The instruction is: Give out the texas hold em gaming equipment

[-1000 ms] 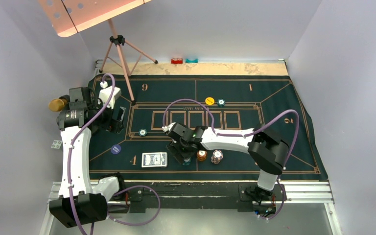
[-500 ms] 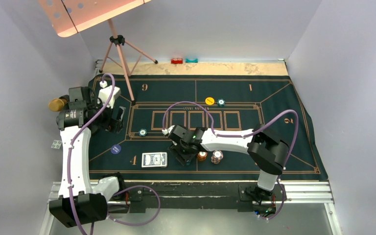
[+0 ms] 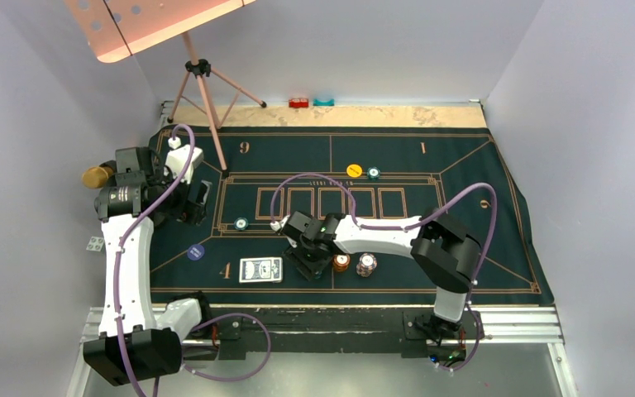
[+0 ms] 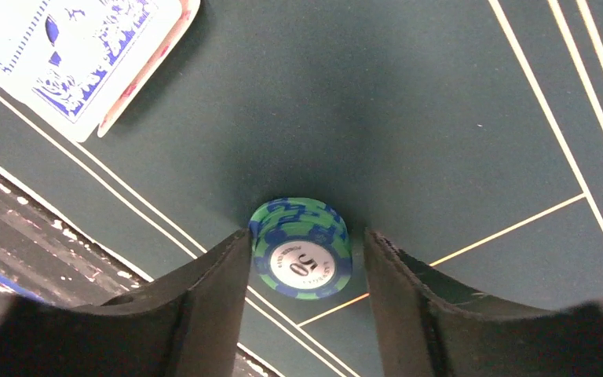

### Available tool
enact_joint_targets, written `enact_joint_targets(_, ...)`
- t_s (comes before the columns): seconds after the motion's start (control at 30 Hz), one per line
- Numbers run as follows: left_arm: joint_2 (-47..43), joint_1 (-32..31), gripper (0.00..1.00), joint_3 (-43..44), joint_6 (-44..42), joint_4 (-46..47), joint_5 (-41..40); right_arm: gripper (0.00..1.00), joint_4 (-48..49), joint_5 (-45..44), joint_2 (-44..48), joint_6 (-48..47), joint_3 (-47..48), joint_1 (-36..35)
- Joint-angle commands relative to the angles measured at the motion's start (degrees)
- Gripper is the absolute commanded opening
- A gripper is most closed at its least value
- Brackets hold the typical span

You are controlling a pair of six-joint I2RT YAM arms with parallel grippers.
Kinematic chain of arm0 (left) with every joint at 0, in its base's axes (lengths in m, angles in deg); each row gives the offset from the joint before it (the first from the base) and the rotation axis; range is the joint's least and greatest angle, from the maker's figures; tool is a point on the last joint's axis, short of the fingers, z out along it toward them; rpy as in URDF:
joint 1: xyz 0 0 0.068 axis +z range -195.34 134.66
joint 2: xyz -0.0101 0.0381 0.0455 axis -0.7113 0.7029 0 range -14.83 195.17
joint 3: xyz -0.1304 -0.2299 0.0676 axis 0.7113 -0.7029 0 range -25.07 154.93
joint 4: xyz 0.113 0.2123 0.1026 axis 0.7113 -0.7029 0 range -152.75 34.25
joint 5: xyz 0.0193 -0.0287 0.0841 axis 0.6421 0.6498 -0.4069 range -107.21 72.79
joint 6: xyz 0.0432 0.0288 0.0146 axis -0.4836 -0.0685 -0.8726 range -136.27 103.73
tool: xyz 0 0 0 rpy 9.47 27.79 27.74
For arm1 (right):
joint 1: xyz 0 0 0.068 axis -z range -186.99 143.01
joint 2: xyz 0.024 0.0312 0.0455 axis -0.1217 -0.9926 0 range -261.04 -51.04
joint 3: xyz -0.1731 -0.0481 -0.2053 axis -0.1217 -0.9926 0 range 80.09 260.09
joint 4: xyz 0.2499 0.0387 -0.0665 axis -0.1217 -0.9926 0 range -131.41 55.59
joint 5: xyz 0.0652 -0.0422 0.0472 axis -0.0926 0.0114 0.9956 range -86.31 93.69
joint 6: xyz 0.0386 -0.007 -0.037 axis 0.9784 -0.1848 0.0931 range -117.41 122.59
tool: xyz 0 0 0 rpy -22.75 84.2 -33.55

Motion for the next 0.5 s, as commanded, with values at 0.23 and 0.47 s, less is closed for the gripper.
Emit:
enact_joint_targets(0.23, -2.0, -0.1, 1.00, 0.7, -2.1, 0.7, -0.7, 0.60, -4.6, 2.1, -2.0, -1.4, 3.6, -0.8)
enact_joint_targets(0.47, -2.3, -0.1, 1.00, 0.3, -2.5, 0.8, -0.8, 0.46, -5.2, 1.4, -1.5, -1.3, 4.6, -0.8)
